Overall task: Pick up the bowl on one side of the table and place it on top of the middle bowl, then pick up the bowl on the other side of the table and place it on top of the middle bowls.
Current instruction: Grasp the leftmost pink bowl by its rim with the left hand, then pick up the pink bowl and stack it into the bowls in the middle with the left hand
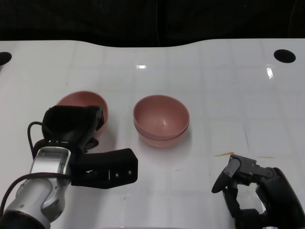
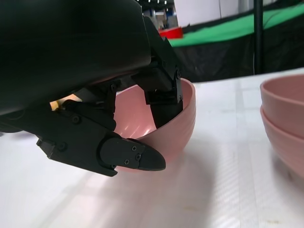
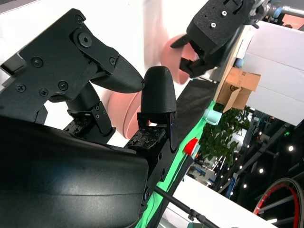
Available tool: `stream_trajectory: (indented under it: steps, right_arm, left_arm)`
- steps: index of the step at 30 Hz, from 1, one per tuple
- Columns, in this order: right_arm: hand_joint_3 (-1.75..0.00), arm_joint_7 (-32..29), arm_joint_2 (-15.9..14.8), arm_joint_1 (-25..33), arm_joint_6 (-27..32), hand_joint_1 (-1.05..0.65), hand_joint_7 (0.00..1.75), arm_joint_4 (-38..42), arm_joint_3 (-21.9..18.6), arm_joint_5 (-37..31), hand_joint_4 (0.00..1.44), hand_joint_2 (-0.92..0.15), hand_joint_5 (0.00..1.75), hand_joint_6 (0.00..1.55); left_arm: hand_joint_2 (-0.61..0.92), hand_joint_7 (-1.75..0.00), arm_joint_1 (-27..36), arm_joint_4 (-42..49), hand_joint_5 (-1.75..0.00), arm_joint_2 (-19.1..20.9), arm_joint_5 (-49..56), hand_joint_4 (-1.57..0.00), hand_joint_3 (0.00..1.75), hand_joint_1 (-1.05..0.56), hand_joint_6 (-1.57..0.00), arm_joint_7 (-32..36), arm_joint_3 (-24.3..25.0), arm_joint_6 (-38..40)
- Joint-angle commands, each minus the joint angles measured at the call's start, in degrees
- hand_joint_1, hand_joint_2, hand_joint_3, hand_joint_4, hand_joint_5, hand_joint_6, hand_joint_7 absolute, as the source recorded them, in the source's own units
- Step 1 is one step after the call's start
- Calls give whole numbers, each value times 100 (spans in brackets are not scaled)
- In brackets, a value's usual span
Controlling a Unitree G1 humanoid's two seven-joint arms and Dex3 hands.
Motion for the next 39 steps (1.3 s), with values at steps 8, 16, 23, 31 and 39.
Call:
stream_trajectory:
  steps: [8,16,23,31,39]
  right_arm:
    - [-138,-7,1,-20,-38,-25,145,-10,-53,37,88,-40,175,80]
    - [-136,3,-6,-50,-94,-25,144,50,-74,66,88,-40,175,80]
    - [-136,-9,26,-48,-45,-25,144,28,-61,62,88,-41,175,80]
    - [-136,-5,42,-31,-12,-26,144,-7,-52,46,88,-41,175,81]
    - [-136,36,34,-12,42,-26,144,-42,-48,73,89,-40,175,80]
  left_arm:
    - [92,-130,47,-943,-175,504,98,-84,16,-32,-69,467,169,-49]
    - [91,-125,-66,-1522,-175,710,-217,-91,8,-27,-78,429,400,-621]
    - [86,-164,-311,-1701,-175,742,-422,-89,17,-27,-67,155,468,-1002]
    - [82,-162,-537,-1837,-175,613,-448,-93,16,-28,-72,6,403,-1200]
    - [81,-97,-618,-1545,-175,332,-510,-90,11,-26,-98,-58,203,-1401]
